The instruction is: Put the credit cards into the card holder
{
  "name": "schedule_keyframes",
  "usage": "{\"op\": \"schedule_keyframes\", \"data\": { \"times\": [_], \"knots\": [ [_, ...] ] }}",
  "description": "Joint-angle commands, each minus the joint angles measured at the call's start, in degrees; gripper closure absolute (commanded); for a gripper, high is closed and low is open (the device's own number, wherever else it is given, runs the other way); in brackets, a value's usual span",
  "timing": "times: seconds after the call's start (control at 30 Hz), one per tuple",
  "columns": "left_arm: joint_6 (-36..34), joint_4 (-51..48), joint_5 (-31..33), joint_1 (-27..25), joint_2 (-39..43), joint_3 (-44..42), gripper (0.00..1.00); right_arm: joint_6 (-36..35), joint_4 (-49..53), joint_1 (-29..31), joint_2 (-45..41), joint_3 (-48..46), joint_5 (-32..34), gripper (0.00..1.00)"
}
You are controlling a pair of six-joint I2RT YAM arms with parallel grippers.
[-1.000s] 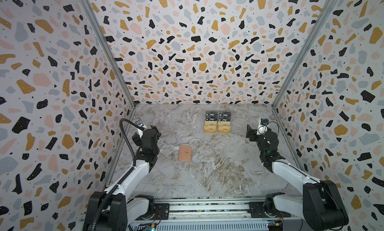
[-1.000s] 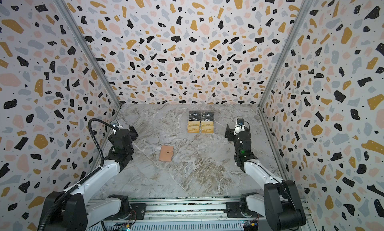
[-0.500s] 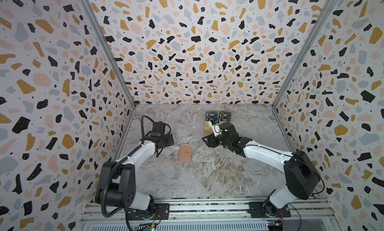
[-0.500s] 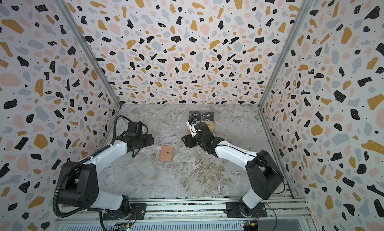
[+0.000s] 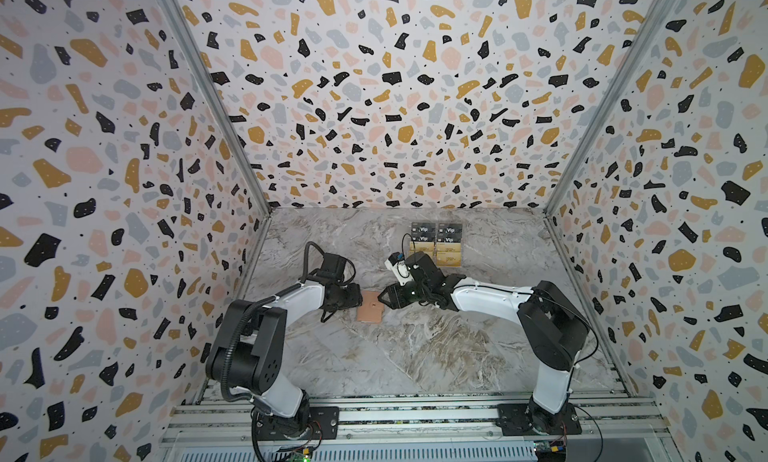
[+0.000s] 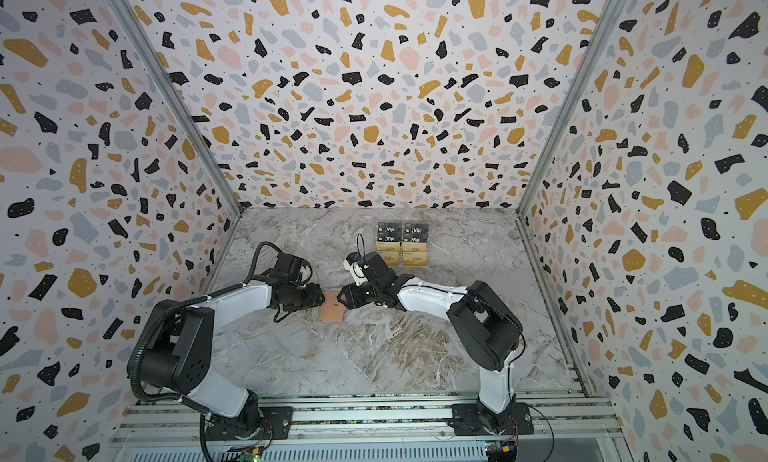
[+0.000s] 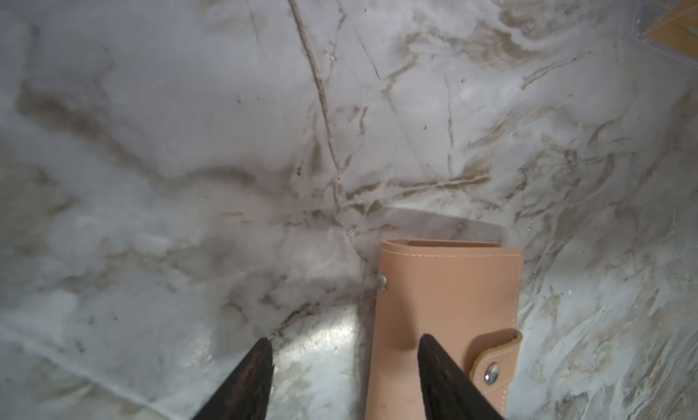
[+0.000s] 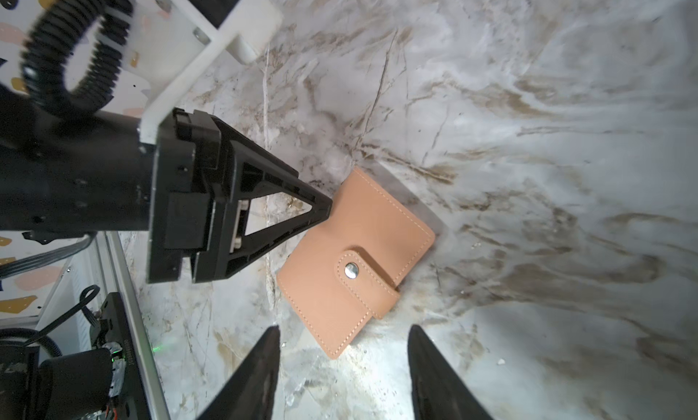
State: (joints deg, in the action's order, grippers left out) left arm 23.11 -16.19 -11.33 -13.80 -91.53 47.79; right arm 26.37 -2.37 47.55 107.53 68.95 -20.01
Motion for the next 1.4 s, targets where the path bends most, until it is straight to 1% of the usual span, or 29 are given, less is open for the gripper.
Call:
{"op": "schedule_keyframes", "data": {
  "times": [0.0, 0.03, 0.2, 0.27, 0.33, 0.43, 0.6, 0.73, 0.9, 1.07, 1.1, 1.2, 1.27, 1.37],
  "knots": [
    [-0.90, 2.47, -3.93, -0.03, -1.09, -2.02, 0.41, 1.25, 1.87, 0.30, 1.59, 2.33, -1.22, 0.48],
    [-0.75, 3.17, -5.07, -0.02, -1.26, -2.73, 0.43, 1.32, 1.86, 0.35, 2.18, 2.71, -1.20, 0.48],
    [-0.21, 5.88, -8.20, -0.04, -1.59, -4.87, 0.43, 1.77, 1.96, 0.50, 4.50, 3.61, -2.35, 0.54],
    [0.37, 7.26, -9.95, -0.04, -1.64, -5.54, 0.44, 1.74, 2.19, 0.68, 5.58, 3.99, -2.73, 0.59],
    [1.01, 8.11, -10.97, -0.02, -1.68, -6.16, 0.45, 1.60, 2.59, 0.70, 6.48, 4.39, -2.75, 0.62],
    [1.49, 8.74, -12.58, -0.01, -1.16, -7.18, 0.48, 1.50, 2.61, 0.63, 7.32, 4.35, -2.15, 0.62],
    [2.33, 9.41, -14.96, 0.09, 0.59, -8.88, 0.48, 1.42, 2.74, 0.70, 8.79, 4.79, -0.90, 0.64],
    [3.16, 10.66, -17.76, 0.44, 1.68, -9.90, 0.53, 0.13, 5.79, 0.70, 10.57, 6.32, 2.20, 0.65],
    [4.69, 13.76, -21.36, 1.45, 3.16, -11.13, 0.55, -0.77, 6.70, 0.53, 10.92, 5.80, 5.10, 0.66],
    [8.34, 20.88, -26.30, 3.62, 3.71, -13.64, 0.56, -1.21, 7.17, 0.34, 11.74, 5.74, 5.24, 0.68],
    [9.17, 22.38, -27.07, 3.78, 3.66, -14.25, 0.57, -1.20, 7.17, 0.26, 11.82, 5.76, 5.29, 0.70],
    [11.11, 26.45, -29.21, 4.05, 3.73, -15.86, 0.58, -0.98, 7.05, -0.01, 11.98, 5.58, 4.96, 0.70],
    [12.02, 28.67, -29.88, 4.20, 4.32, -16.93, 0.58, -0.54, 6.39, -0.34, 12.16, 4.86, 3.85, 0.71],
    [12.29, 29.53, -29.55, 4.90, 4.39, -18.18, 0.56, 0.55, 5.25, -1.55, 12.53, 3.55, 1.38, 0.72]
  ]
}}
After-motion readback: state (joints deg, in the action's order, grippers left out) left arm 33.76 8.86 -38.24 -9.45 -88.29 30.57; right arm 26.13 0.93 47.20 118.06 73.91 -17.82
